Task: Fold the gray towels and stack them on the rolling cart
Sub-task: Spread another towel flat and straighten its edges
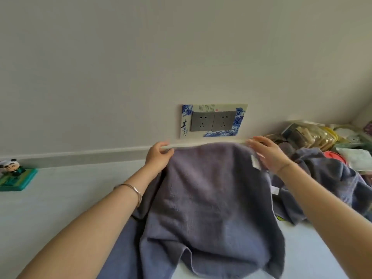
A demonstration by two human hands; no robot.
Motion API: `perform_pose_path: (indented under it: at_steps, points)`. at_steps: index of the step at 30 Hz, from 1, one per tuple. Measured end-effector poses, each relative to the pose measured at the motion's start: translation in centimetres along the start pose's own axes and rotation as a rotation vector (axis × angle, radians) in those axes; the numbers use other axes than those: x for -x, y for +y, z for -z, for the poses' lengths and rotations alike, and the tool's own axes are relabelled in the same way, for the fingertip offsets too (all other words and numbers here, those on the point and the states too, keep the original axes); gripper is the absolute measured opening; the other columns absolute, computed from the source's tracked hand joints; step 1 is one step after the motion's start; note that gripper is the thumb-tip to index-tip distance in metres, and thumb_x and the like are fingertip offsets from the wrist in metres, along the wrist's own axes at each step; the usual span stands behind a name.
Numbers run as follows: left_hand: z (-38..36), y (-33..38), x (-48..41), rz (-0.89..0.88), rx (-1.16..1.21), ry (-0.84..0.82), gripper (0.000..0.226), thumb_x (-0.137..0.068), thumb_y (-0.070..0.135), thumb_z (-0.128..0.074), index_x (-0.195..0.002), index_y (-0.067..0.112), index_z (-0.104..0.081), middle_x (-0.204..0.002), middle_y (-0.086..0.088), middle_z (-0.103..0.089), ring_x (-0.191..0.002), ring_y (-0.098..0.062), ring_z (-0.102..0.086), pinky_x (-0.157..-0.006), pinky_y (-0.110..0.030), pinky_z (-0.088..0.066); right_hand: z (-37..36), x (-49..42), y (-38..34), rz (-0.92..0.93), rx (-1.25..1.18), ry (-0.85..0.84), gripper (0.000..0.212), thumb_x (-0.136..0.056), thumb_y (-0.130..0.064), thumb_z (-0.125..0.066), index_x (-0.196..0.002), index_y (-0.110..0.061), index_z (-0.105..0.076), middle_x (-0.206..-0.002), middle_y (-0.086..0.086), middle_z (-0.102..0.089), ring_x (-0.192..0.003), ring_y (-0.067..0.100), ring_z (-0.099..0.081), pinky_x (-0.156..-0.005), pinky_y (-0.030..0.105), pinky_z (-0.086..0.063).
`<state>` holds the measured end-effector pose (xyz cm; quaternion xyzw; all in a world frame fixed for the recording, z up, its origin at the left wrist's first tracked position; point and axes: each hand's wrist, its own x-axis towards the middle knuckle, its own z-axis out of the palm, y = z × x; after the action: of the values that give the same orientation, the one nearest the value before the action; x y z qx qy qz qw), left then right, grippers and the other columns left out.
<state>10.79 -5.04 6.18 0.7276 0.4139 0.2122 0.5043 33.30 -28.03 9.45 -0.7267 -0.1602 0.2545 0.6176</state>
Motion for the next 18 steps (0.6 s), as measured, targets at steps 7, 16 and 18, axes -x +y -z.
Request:
perform_pose_path:
  at_steps: [7, 16, 18]
  points:
    - [-6.6, -6.8, 1.8, -0.112, -0.362, -0.193, 0.043, -0.093, 0.025, -0.056, -0.134, 0.014, -0.049, -0.134, -0.007, -0.052, -0.124, -0.021, -0.047, -0.101, -0.026, -0.034, 1.9, 1.4, 12.3, -0.271, 0.337, 0.117, 0.057, -0.082, -0.029, -0.073, -0.129, -0.007, -0.05, -0.132, 0.012, -0.053, -0.11, 0.021, -0.053, -0.093, 0.032, -0.043]
    - [-12.3, -10.1, 4.9, -0.122, -0.977, -0.578, 0.065, -0.098, 0.055, -0.02, -0.15, 0.029, 0.01, -0.157, 0.0, 0.02, -0.145, -0.025, 0.018, -0.116, -0.048, 0.009, 1.9, 3.2, 17.4, -0.305, 0.832, 0.312, 0.051, -0.084, -0.043, -0.065, -0.115, -0.005, -0.053, -0.116, 0.016, -0.057, -0.107, 0.036, -0.055, -0.09, 0.045, -0.047]
    - [-12.7, -10.7, 5.7, -0.146, -1.01, -0.556, 0.067, -0.097, 0.058, -0.015, -0.148, 0.028, 0.017, -0.156, 0.0, 0.025, -0.143, -0.026, 0.022, -0.114, -0.05, 0.013, 2.7, 3.2, 18.2, -0.345, 0.8, 0.323, 0.045, -0.084, -0.044, -0.065, -0.104, -0.006, -0.054, -0.111, 0.017, -0.059, -0.102, 0.036, -0.057, -0.086, 0.042, -0.047]
